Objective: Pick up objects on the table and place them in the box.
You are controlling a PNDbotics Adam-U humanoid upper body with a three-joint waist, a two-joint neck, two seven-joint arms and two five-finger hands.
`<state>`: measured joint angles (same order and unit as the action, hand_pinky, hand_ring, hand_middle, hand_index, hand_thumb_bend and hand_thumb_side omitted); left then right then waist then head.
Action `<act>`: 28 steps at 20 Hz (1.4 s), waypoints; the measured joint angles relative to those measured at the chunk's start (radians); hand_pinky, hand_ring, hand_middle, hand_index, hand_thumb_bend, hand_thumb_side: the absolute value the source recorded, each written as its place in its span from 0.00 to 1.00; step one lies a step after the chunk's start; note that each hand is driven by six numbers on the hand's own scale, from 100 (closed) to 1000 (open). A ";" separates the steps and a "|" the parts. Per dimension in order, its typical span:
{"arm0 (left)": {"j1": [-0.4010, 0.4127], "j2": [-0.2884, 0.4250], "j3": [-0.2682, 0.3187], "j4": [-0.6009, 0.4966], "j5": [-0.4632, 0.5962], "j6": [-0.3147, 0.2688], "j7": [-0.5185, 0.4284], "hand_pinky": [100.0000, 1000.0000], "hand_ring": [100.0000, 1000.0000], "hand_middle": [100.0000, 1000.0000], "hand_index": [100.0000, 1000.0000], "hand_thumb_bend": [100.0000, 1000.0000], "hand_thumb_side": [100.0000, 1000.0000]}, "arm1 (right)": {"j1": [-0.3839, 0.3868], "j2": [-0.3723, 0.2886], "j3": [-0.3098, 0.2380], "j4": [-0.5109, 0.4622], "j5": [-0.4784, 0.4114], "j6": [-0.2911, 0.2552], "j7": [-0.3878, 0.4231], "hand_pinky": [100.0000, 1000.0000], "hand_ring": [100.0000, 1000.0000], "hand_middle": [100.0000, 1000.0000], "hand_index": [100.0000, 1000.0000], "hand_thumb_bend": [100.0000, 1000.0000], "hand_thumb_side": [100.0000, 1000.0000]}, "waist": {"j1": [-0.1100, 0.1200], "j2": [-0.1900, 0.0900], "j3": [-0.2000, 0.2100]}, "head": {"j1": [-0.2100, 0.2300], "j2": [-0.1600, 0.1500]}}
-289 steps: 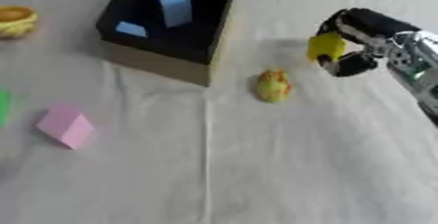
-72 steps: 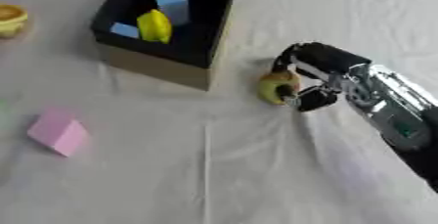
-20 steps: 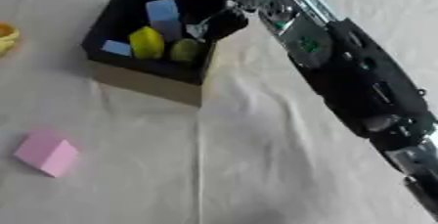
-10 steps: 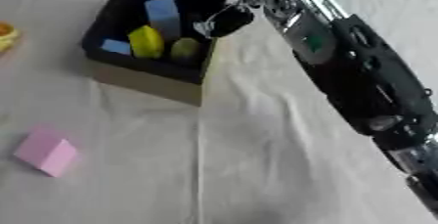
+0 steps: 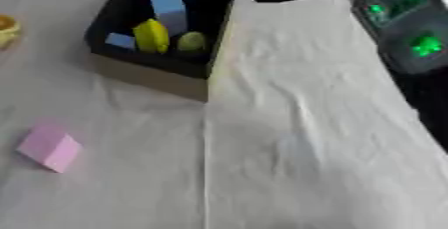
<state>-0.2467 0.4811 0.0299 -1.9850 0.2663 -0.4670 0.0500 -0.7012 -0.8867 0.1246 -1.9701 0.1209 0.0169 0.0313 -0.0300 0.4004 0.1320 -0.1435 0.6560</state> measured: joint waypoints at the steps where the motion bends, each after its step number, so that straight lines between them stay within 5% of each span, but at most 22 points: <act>1: 0.005 0.022 0.003 0.000 -0.009 -0.011 0.005 0.71 0.77 0.70 0.81 0.31 0.44 | 0.045 -0.016 -0.024 -0.006 -0.048 -0.037 -0.045 0.83 0.87 0.71 0.79 0.00 0.52 | 0.001 -0.002 -0.005 | 0.009 0.003; 7: 0.047 0.184 0.023 0.000 -0.088 -0.076 0.063 0.71 0.76 0.71 0.82 0.31 0.44 | 0.289 -0.042 -0.137 -0.010 -0.206 -0.274 -0.236 0.84 0.87 0.72 0.79 0.00 0.64 | 0.025 -0.009 -0.033 | 0.047 0.012; 13: 0.079 0.323 0.039 0.000 -0.184 -0.087 0.147 0.71 0.76 0.71 0.82 0.39 0.38 | 0.448 0.034 -0.209 -0.012 -0.241 -0.444 -0.324 0.84 0.86 0.72 0.78 0.00 0.59 | 0.028 -0.014 -0.055 | 0.075 0.013; 21: 0.107 0.449 0.054 0.000 -0.351 -0.022 0.186 0.73 0.78 0.73 0.85 0.54 0.28 | 0.513 0.082 -0.241 -0.012 -0.191 -0.488 -0.384 0.84 0.85 0.71 0.77 0.00 0.59 | 0.028 -0.021 -0.070 | 0.104 0.013; 28: 0.112 0.501 0.055 0.000 -0.525 0.069 0.092 0.78 0.82 0.76 0.85 0.64 0.23 | 0.517 0.089 -0.241 -0.012 -0.173 -0.482 -0.401 0.84 0.85 0.71 0.76 0.00 0.59 | 0.029 -0.024 -0.071 | 0.134 0.020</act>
<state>-0.1342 0.9820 0.0848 -1.9855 -0.2591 -0.3975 0.1419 -0.1839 -0.7978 -0.1162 -1.9823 -0.0521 -0.4656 -0.3699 -0.0011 0.3759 0.0610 -0.0095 0.6764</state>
